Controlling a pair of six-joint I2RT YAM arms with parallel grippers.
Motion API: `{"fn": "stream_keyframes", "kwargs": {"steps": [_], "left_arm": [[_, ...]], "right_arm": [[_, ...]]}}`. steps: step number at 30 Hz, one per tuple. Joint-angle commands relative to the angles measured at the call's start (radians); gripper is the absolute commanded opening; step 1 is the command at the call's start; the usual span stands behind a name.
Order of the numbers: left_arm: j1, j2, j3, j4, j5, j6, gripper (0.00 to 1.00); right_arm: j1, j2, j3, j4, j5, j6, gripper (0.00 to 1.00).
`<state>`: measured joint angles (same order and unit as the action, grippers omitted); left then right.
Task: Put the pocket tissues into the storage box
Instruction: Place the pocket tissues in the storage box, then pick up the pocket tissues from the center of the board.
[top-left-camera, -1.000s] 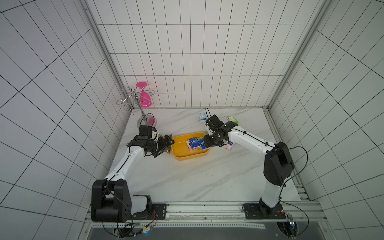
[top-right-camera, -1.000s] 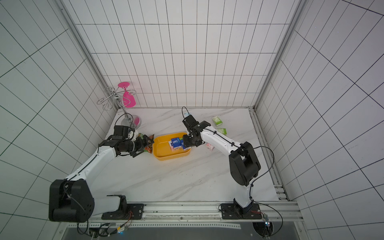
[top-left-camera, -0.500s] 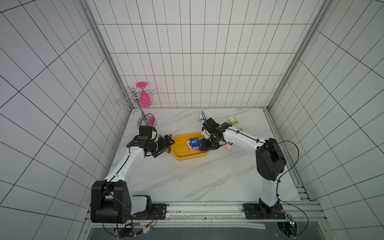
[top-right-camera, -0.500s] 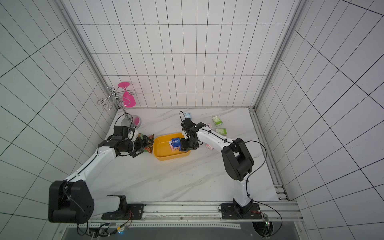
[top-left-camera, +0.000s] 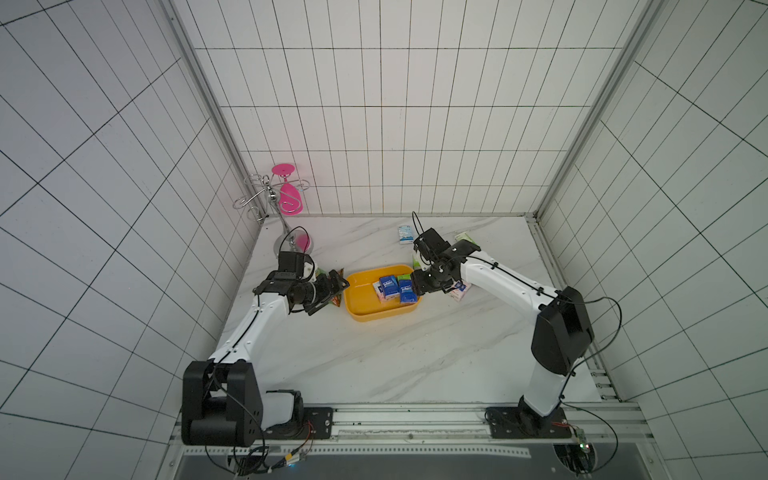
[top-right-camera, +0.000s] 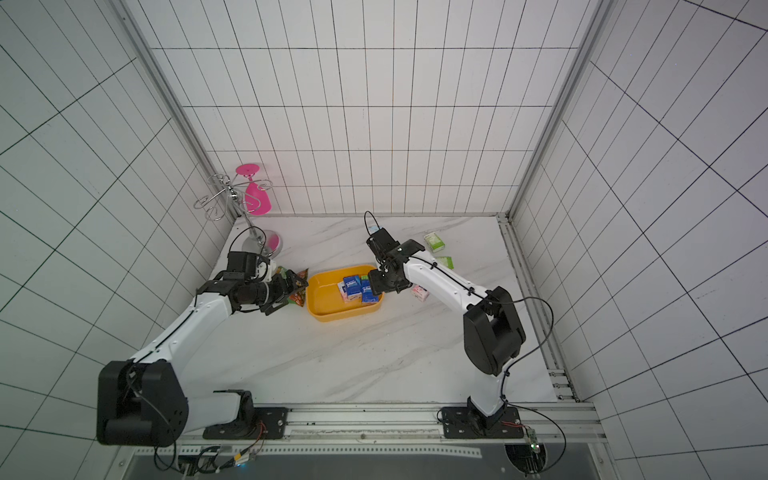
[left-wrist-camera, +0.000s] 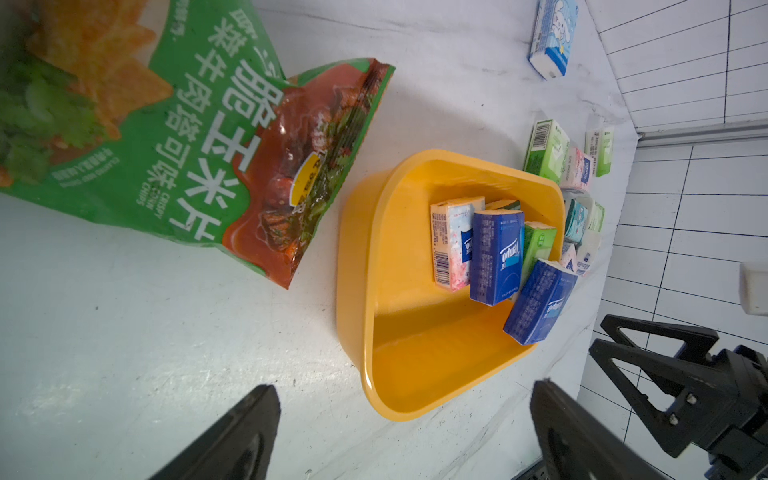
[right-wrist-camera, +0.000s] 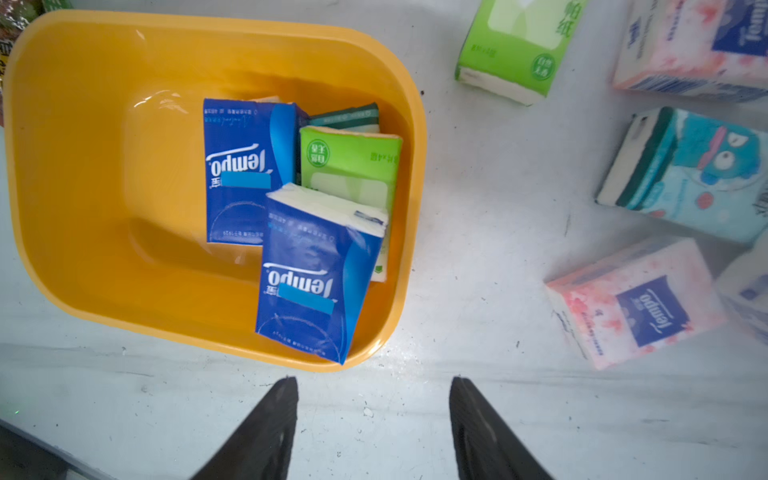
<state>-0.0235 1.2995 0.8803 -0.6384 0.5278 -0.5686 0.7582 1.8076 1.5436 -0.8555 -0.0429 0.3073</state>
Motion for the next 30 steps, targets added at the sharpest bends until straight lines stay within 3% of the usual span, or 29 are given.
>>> {"fn": "stream_keyframes", "kwargs": {"steps": [1,9,12,13,16,17,24,30], "left_arm": [[-0.007,0.014,0.018,0.031,0.027,-0.001,0.97],[-0.095,0.059,0.043,0.069,0.058,-0.033,0.97],[-0.109,0.083,0.058,0.072,0.062,-0.025,0.97],[-0.111,0.088,0.06,0.078,0.064,-0.026,0.98],[-0.115,0.101,0.063,0.091,0.068,-0.03,0.98],[-0.116,0.102,0.062,0.095,0.068,-0.03,0.98],[-0.114,0.091,0.056,0.093,0.051,-0.027,0.97],[-0.107,0.081,0.053,0.077,0.038,-0.015,0.97]], "right_arm": [[-0.041,-0.001,0.042,-0.067,0.065,0.026,0.63],[-0.268,0.004,-0.019,-0.052,-0.061,0.261,0.64],[-0.344,0.032,-0.033,-0.044,-0.1,0.333,0.71],[-0.359,0.039,-0.038,-0.04,-0.095,0.362,0.83],[-0.386,0.051,-0.073,0.01,-0.09,0.436,0.86],[-0.39,0.057,-0.082,0.025,-0.089,0.456,0.99],[-0.379,0.103,-0.109,0.097,-0.058,0.546,1.0],[-0.376,0.156,-0.122,0.117,-0.043,0.579,0.92]]}}
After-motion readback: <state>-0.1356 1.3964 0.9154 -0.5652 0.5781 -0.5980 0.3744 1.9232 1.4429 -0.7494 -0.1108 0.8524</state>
